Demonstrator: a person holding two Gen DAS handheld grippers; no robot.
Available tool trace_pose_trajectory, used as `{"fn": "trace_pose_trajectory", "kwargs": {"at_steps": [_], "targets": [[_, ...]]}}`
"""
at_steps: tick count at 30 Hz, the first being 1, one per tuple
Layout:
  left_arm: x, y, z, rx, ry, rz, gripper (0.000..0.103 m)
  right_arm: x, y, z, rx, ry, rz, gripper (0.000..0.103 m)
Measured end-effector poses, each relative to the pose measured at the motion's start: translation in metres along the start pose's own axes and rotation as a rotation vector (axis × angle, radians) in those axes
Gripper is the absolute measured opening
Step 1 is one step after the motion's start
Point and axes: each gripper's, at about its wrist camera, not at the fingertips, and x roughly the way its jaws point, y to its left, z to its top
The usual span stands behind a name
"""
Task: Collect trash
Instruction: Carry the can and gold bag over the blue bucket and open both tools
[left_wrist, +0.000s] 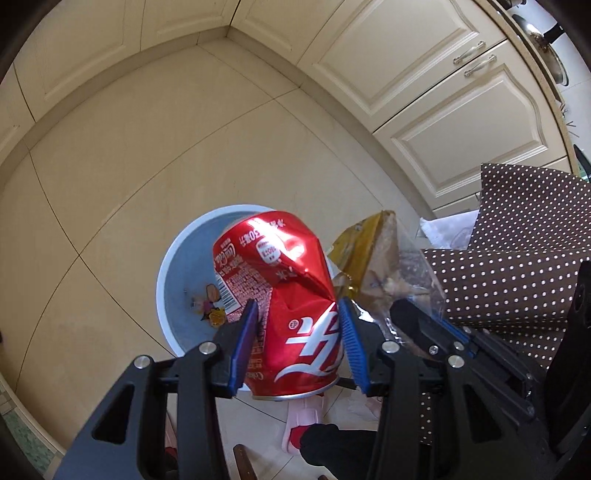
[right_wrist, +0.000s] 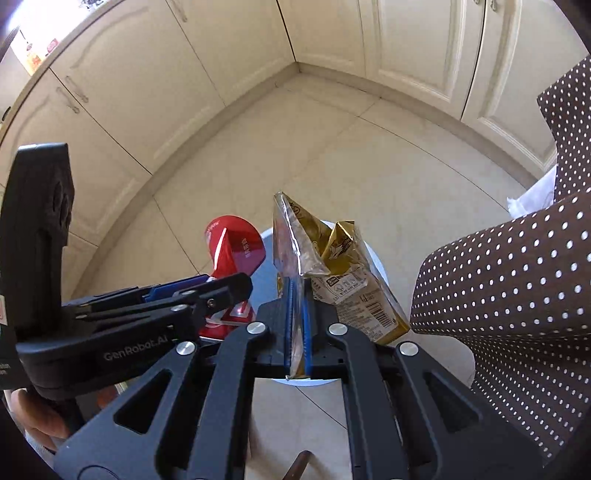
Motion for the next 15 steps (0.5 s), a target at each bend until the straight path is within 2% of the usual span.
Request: {"fn": "trace_pose_trajectory", "kwargs": {"at_steps": [6, 10, 15], "targets": [[0.011, 0.004, -0.002, -0.016, 0.030, -0.004, 0.046, 0.003, -0.002, 0.003, 0.009, 0.014, -0.011, 0.005], [0.011, 0.008, -0.001, -0.030, 0.029, 0.012, 0.053, 0.006, 0.000, 0.001, 0.009, 0.016, -0.013, 0.005], [0.003, 0.015, -0.002, -0.046, 0.014, 0.015, 0.056, 0.009, 0.005, 0.001, 0.011, 0.021, -0.015, 0.005]]}}
